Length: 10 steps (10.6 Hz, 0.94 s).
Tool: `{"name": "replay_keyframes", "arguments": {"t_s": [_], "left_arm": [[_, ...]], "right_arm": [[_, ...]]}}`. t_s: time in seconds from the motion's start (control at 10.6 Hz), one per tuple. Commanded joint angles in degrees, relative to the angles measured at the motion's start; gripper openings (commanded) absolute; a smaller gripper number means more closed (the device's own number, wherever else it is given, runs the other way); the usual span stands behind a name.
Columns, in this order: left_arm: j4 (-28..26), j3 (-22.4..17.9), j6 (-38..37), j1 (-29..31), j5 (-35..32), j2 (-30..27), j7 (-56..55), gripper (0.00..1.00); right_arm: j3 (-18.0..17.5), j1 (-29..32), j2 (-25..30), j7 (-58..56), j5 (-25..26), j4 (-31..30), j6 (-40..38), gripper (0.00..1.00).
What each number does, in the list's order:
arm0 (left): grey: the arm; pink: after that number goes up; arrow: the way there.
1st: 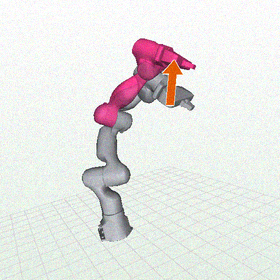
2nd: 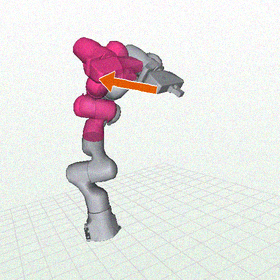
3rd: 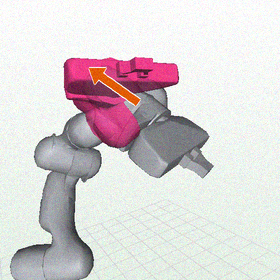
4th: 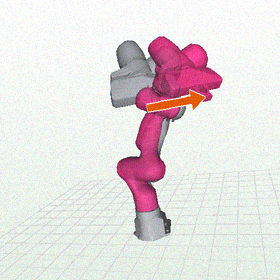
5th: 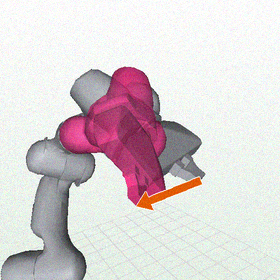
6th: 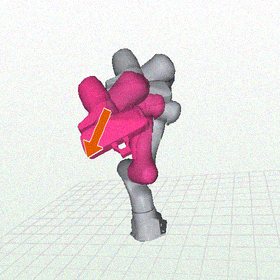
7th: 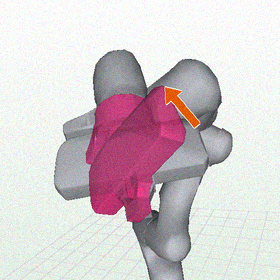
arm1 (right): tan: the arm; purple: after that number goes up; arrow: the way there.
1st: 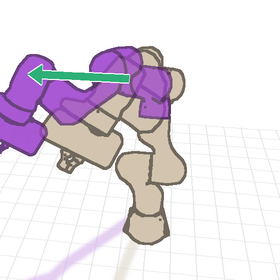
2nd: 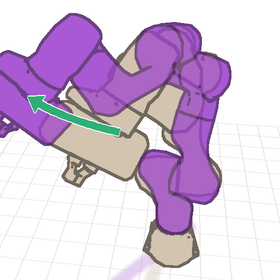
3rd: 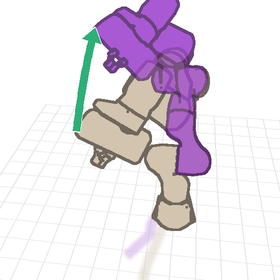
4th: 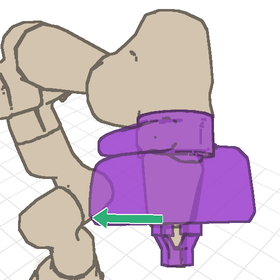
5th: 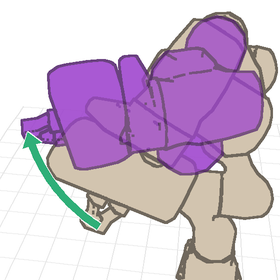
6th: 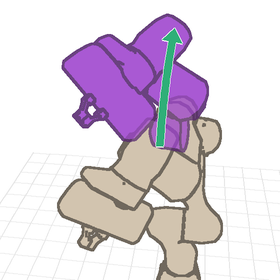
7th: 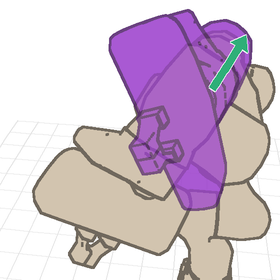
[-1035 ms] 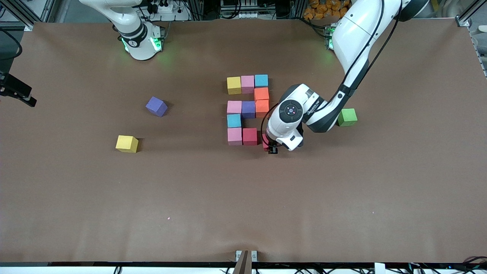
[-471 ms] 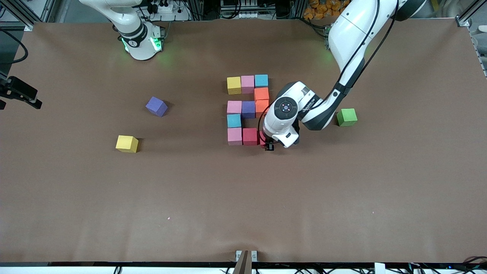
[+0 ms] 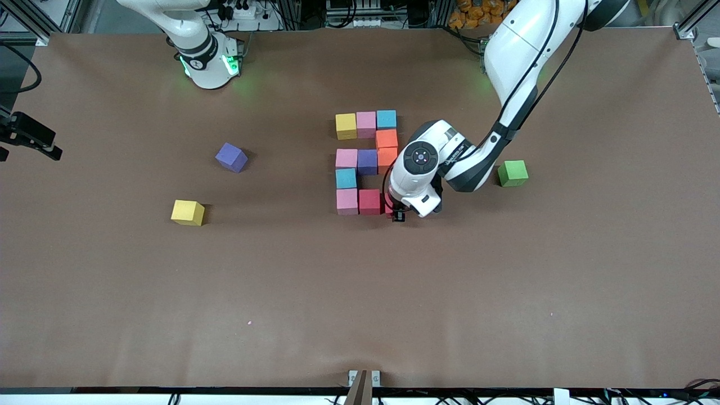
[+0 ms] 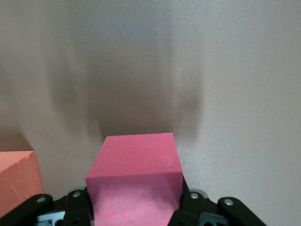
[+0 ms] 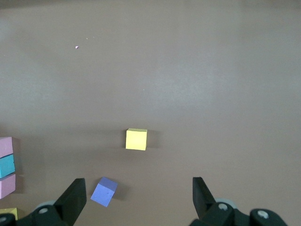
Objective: Form number 2 with 11 blocks
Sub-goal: 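Lower the red cube at the figure's base end with the left gripper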
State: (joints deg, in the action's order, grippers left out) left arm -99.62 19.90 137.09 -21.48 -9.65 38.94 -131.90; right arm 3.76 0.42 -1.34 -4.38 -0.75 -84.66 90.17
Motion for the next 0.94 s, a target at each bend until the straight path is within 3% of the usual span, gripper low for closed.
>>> {"name": "replay_keyframes", "arguments": {"t_s": [0.0,0.56,0.66,0.75,0.85], "left_arm": [[-1.4,-0.2,0.9,-0.6,-1.5,-0.9,-2.0,0.13],[-1.5,-0.3,0.8,-0.6,-1.5,-0.6,-3.2,0.14],[-1.4,-0.3,0.8,-0.7,-1.5,-0.7,-3.2,0.41],[-1.4,-0.4,0.8,-0.8,-1.6,-0.7,-3.1,0.61],[-1.2,-0.5,0.8,-1.0,-1.6,-0.7,-3.2,0.73]], "right_arm": [[-0.2,0.1,-0.3,0.3,-0.2,1.0,0.0,1.00],[-0.2,0.4,-0.3,0.7,-0.3,0.9,2.5,1.00],[-0.2,0.5,-0.3,0.6,-0.3,0.9,2.5,1.00],[-0.1,0.6,-0.3,0.6,-0.3,0.9,2.4,1.00],[-0.1,0.6,-0.3,0.6,-0.3,0.9,2.4,1.00]]}}
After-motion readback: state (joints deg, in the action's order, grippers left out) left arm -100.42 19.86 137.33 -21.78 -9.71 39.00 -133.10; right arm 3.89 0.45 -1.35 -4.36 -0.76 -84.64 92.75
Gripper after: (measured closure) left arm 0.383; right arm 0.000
